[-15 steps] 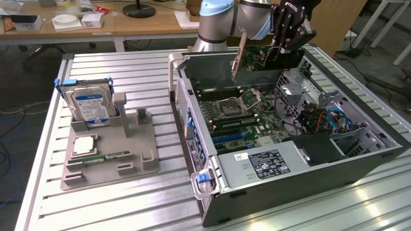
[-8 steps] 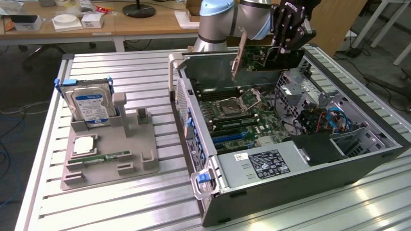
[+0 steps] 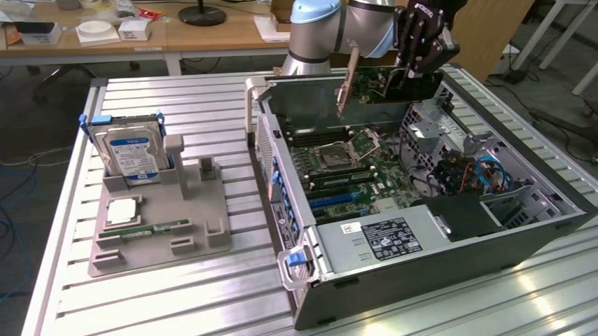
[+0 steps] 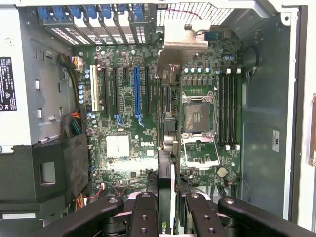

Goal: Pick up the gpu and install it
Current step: 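Insert the gpu into the slot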

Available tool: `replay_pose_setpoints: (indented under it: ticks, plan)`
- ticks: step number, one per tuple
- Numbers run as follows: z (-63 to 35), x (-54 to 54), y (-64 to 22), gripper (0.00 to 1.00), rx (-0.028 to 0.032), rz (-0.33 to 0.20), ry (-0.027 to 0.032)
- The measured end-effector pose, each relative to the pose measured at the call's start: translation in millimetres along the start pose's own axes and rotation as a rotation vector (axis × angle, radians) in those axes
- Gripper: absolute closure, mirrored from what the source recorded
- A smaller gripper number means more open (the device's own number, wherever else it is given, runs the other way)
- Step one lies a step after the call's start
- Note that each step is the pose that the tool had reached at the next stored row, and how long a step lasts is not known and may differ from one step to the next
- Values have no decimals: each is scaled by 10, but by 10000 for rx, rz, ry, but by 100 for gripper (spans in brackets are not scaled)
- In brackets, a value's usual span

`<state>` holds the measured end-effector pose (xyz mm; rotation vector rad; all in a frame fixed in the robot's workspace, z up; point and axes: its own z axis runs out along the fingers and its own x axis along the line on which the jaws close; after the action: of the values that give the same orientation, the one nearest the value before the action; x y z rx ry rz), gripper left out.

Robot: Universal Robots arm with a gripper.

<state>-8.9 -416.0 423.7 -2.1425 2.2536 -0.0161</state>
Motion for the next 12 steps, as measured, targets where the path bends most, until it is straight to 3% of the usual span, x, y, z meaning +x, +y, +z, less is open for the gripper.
replay_pose_setpoints:
  ticks: [12]
  plan:
    - [123, 7, 39, 74, -6, -482, -14]
